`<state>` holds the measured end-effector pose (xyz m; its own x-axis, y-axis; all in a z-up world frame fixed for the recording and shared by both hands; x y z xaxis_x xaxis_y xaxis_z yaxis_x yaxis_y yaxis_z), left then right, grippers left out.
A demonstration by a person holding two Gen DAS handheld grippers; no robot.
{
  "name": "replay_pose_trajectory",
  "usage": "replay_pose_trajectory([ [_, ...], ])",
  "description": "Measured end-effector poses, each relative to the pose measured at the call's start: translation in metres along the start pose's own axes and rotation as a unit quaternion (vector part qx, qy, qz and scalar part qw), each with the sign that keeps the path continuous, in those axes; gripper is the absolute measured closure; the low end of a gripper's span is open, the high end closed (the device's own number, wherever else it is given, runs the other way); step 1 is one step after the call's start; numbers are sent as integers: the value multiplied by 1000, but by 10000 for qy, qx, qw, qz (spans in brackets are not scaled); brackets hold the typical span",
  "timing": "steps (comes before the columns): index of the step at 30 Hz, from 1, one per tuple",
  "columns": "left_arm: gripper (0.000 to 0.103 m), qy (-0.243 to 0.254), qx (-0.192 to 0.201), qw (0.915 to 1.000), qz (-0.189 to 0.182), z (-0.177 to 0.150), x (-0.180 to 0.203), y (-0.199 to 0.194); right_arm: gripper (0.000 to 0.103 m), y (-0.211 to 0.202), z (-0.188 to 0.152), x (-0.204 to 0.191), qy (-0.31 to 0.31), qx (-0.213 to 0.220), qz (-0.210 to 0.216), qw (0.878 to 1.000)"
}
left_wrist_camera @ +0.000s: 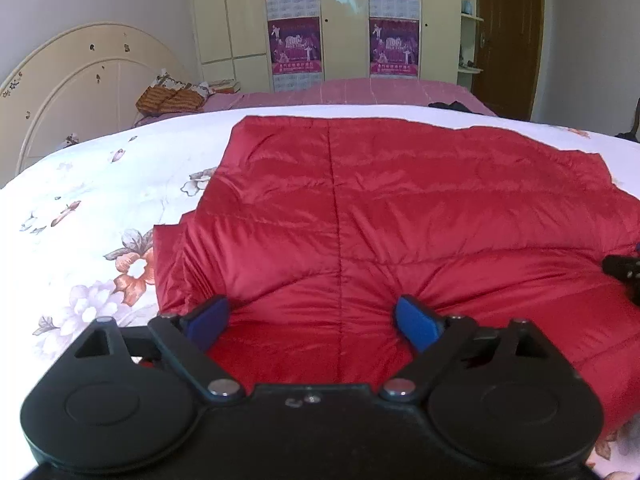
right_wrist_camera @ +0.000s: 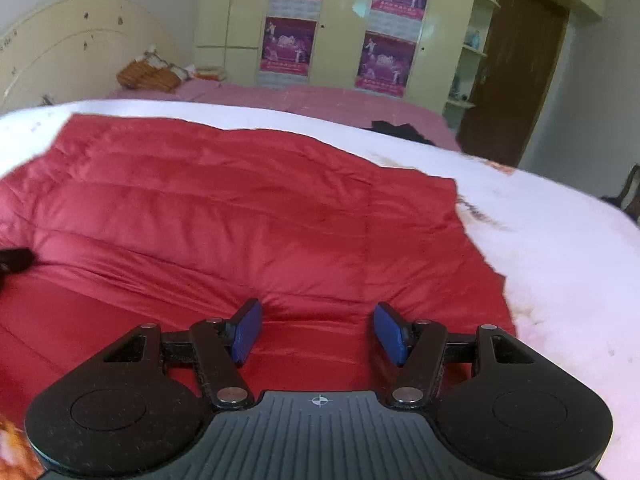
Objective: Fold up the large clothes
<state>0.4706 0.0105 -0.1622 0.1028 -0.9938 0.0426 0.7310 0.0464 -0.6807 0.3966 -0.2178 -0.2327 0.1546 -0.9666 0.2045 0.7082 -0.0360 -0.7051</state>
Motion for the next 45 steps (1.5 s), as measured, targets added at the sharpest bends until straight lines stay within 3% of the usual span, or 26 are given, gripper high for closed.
replay_pose_trajectory([
  [8, 9, -115, -185, 9998, 49, 2, -1, 2, 42, 9, -4, 3, 1, -181, 64, 9998],
  [19, 3, -79, -283, 9992, 256, 15, -6, -19, 41, -50, -10, 30, 534, -233, -86, 9983],
  [20, 3, -105, -262, 9993, 246, 16, -7, -24, 39, -56, -12, 33, 617, -219, -76, 9978],
  [21, 3, -137, -236, 9994, 208, 17, -8, -30, 29, -63, -14, 35, 715, -197, -59, 9972],
  [23, 3, -174, -199, 9995, 154, 18, -10, -41, 20, -77, -17, 39, 868, -123, -42, 9961],
  [34, 3, -724, -521, 9956, -297, -14, -31, -95, 20, -131, -58, 40, 1331, -330, 356, 9899],
  [37, 3, -1204, -879, 9879, -427, -34, -47, -99, 20, -136, -76, 41, 1561, -515, 528, 9850],
  [40, 3, -1838, -1182, 9737, -638, -54, -63, -97, 20, -136, -90, 40, 1868, -665, 807, 9768],
  [45, 4, -2571, -1291, 9524, -1008, -65, -74, -84, 20, -124, -98, 37, 2420, -784, 1322, 9580],
])
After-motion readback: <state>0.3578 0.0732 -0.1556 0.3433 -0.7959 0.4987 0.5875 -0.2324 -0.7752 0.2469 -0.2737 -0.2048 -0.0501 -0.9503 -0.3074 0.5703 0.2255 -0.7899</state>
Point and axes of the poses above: each gripper's, at about its wrist camera, not at the fingertips, and y roughly the way its jaws point, x to its right, z to its top, the point moved 5 cm from there along y, roughly the way its jaws point, and after that the axes turned 9 degrees about -y, right-handed, at the moved point
